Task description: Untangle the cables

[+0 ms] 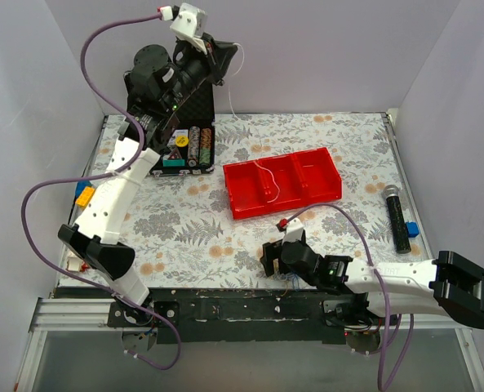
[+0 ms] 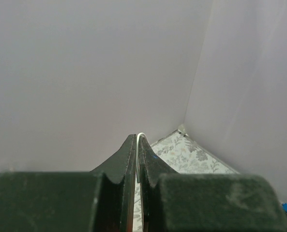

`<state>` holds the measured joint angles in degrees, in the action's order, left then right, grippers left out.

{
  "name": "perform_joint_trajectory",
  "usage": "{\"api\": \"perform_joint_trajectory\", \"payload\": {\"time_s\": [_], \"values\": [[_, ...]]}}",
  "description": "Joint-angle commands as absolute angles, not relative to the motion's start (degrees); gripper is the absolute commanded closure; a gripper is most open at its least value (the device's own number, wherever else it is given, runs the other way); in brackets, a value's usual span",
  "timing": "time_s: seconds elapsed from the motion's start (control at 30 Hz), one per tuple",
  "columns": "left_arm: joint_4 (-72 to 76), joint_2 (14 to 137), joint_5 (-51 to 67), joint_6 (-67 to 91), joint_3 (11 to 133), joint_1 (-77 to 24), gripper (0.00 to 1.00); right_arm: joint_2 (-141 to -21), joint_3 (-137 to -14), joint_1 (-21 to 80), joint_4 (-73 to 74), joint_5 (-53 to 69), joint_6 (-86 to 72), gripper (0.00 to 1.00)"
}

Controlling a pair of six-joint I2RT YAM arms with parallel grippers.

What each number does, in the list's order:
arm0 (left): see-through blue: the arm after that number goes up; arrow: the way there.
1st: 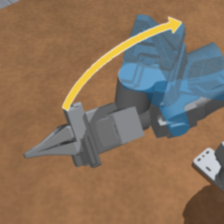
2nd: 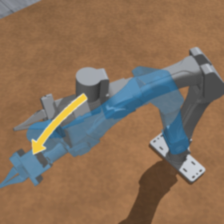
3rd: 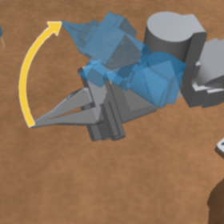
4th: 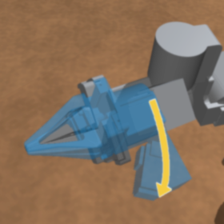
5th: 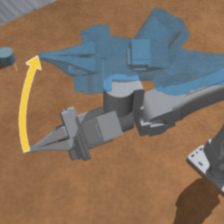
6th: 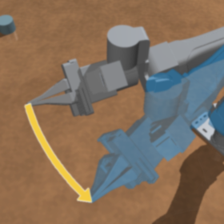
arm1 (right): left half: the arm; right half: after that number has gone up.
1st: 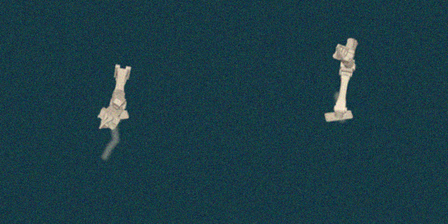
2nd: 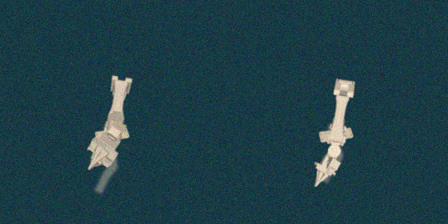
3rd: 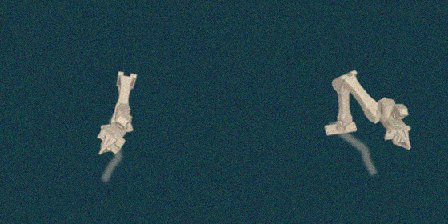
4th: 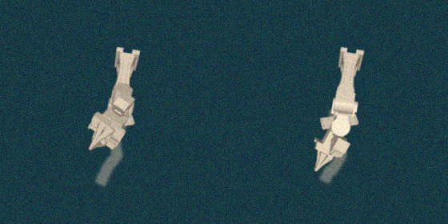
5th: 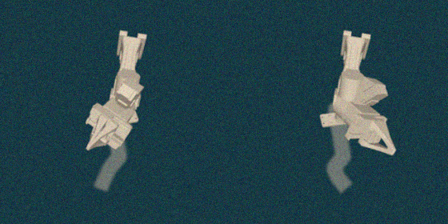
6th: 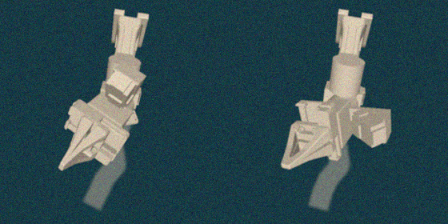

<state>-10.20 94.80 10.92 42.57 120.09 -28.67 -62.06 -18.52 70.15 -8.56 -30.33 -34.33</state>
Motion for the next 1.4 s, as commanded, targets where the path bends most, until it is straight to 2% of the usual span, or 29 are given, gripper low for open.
{"api": "perform_joint_trajectory", "payload": {"time_s": [0.0,0.17,0.5,0.93,1.37], "values": [[-10.81,93.25,9.41,40.08,117.86,-29.35,1.00,-60.12,-17.49,70.40,-7.65,-33.40,-34.89,0.07],[-10.99,94.13,9.58,39.90,120.22,-29.62,1.00,-59.41,-15.91,70.31,-7.65,-33.84,-36.03,0.07],[-11.60,98.62,10.11,41.57,134.82,-30.94,1.00,-60.03,-15.47,70.31,-7.91,-33.84,-36.21,0.07],[-9.67,93.60,9.58,41.75,123.50,-31.29,1.00,-60.91,-15.65,70.40,-8.88,-33.84,-36.21,0.07],[-10.02,92.82,8.79,39.99,119.28,-31.29,1.00,-60.03,-15.21,70.40,-8.96,-33.57,-36.30,0.08]]}}
